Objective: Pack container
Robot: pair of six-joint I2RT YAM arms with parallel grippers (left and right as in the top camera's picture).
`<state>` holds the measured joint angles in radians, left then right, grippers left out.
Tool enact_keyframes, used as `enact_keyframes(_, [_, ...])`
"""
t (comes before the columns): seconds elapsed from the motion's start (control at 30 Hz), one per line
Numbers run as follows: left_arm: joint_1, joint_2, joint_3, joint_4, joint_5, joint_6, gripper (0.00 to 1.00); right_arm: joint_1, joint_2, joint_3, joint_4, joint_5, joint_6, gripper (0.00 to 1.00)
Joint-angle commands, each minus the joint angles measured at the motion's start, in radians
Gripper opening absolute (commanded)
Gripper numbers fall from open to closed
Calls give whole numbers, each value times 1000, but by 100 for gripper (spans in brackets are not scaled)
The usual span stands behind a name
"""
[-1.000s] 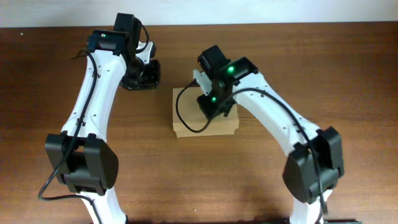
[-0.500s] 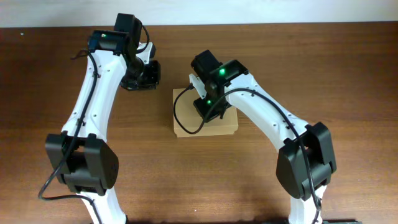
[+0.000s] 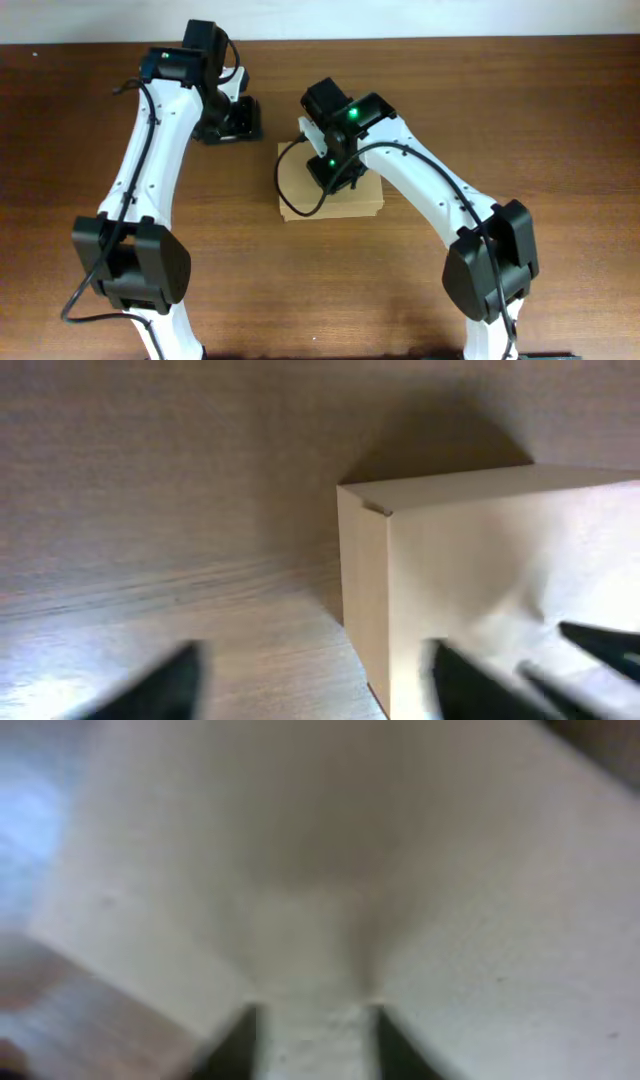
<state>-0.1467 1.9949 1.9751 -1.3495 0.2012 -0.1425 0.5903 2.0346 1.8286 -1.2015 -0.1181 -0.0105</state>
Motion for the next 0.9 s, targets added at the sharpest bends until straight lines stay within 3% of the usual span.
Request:
enact_keyframes(0.0, [1,-60,61,-14,-8,6,100,12,-103,71,-7,-27,-38,99])
enact_keyframes(0.2, [2,-99,86,-76,12,6,100,11,-155,120,-73,-28,-38,99])
enact_keyframes(0.3, [8,-126,85,-133,1,62,100,5,-199,118,-103,-36,-65,99])
enact_keyframes(0.5, [28,-263,20,-179,-34,116,99,-14,-375,82,-135,-62,-145,99])
enact_keyframes(0.87, [33,-825,-549,51,-39,97,99,-30,-835,-261,-63,-58,-167,99])
